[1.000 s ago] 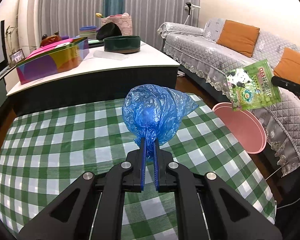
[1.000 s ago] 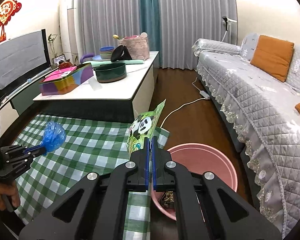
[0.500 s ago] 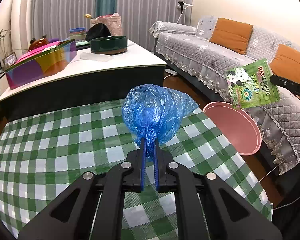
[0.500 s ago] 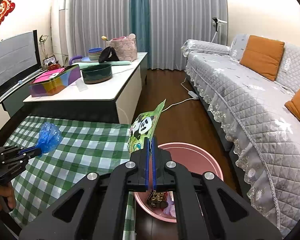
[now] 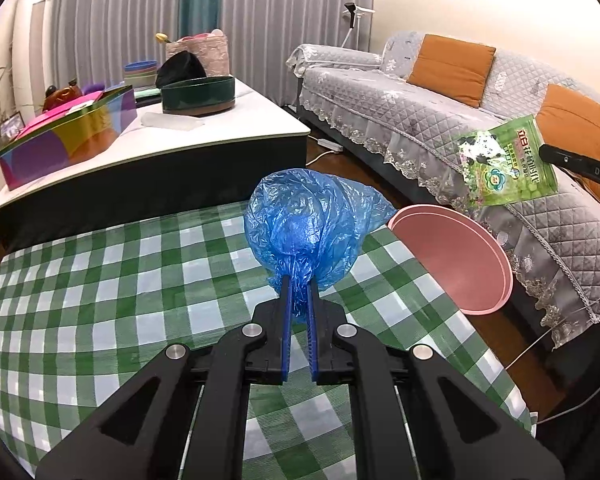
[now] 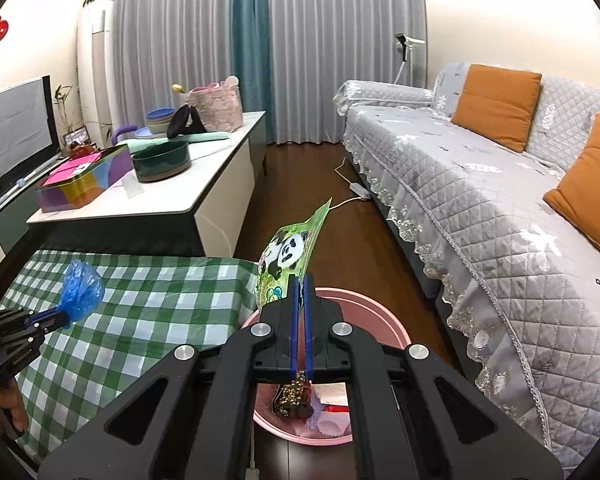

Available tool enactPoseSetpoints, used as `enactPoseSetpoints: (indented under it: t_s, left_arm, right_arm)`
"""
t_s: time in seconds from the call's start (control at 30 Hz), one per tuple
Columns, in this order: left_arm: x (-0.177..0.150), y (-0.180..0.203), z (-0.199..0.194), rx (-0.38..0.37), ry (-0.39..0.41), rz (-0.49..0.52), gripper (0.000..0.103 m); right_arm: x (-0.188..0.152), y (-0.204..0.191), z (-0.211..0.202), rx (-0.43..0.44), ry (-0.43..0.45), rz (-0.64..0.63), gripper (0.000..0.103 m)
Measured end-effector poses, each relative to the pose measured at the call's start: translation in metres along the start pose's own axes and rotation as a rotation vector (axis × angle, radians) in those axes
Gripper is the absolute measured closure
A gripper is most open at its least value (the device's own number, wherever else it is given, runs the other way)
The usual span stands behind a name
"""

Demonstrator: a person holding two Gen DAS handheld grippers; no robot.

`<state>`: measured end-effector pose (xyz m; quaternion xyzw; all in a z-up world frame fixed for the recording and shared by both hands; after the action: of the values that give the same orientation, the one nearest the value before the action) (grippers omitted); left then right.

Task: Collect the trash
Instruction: 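Lift and carry the blue bag and green pouch over the pink bin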

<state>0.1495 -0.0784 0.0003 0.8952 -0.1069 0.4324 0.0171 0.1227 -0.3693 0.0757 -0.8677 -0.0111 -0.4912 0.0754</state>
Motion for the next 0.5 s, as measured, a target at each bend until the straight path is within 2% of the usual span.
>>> enactPoseSetpoints:
  t_s: [0.5]
  left_arm:
    - [0.011,0.029,0.008,-0.05,-0.004,0.028,0.097]
  right_arm:
    - [0.003,0.028,-0.006,-0.061,0.017,0.046,0.1]
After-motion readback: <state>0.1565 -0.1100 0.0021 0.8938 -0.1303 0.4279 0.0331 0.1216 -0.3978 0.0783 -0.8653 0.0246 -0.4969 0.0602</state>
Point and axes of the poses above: each gripper's, at about its wrist camera, not at the fingertips, and z roughly the way its jaws point, y to its right, x to its top, the point moved 1 cm from there along z, roughly the way its jaws point, and after that the axes turned 11 degrees about x, right-handed, at the moved point
